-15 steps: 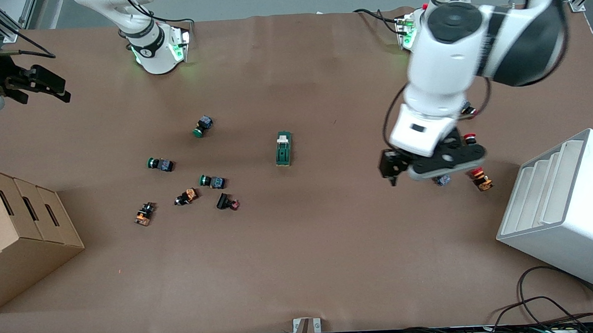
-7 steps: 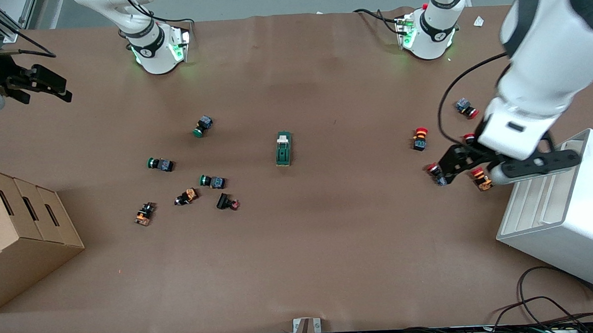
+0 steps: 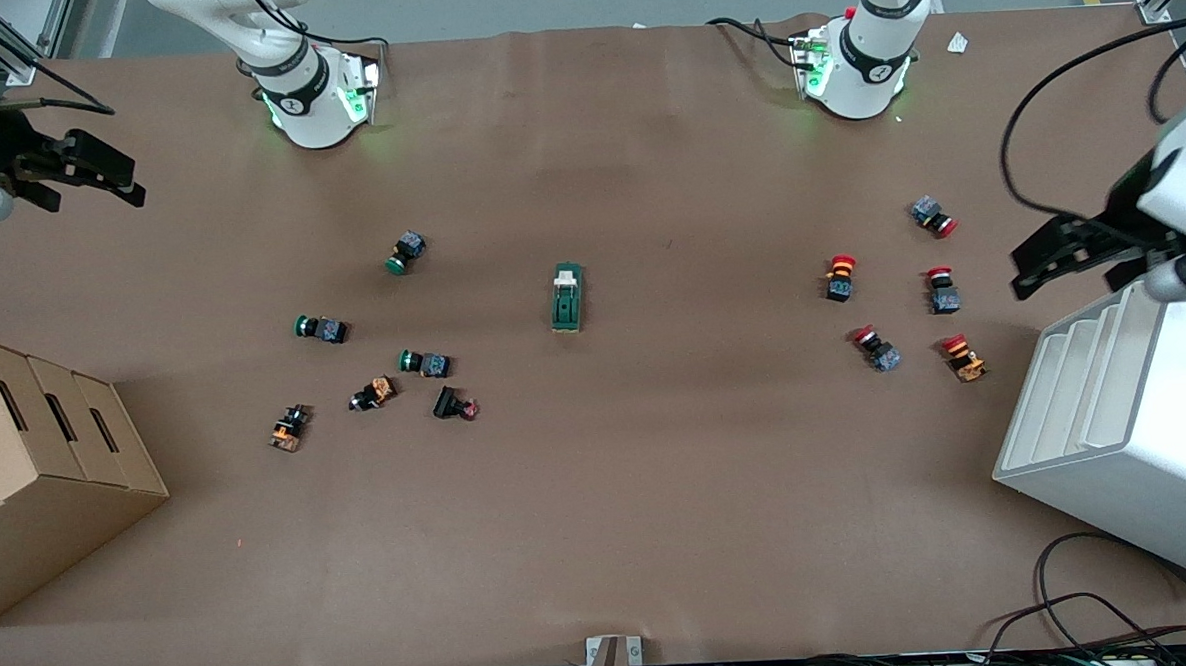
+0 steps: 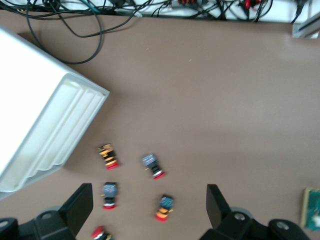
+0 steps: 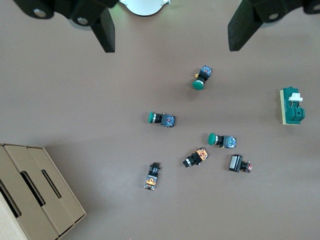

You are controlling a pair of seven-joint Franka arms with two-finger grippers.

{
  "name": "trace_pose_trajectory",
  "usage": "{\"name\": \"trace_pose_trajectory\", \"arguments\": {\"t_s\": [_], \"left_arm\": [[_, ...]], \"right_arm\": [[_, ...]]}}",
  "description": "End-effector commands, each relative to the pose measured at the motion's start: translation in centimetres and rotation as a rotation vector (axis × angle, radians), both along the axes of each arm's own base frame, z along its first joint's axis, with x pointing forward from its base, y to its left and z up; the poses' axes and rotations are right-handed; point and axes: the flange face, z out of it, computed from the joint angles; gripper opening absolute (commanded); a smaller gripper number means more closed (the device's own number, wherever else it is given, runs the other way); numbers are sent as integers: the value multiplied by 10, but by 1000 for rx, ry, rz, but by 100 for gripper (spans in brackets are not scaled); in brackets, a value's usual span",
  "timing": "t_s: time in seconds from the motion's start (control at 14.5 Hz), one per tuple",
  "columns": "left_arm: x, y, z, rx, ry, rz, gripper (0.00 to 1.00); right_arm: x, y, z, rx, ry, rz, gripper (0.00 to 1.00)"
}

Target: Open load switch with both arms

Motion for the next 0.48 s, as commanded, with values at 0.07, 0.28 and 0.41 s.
{"name": "trace_pose_trajectory", "arguments": {"t_s": [0.07, 0.28, 0.41], "left_arm": [[-52, 9, 1, 9, 56, -33, 100], [-70, 12, 1, 8, 85, -27, 100], [-81, 17, -3, -3, 97, -13, 100]], "right_arm": [[-7, 2, 1, -14, -7, 19, 100], [-7, 1, 0, -13, -4, 17, 100], [-7, 6, 0, -13, -3, 27, 100]]}}
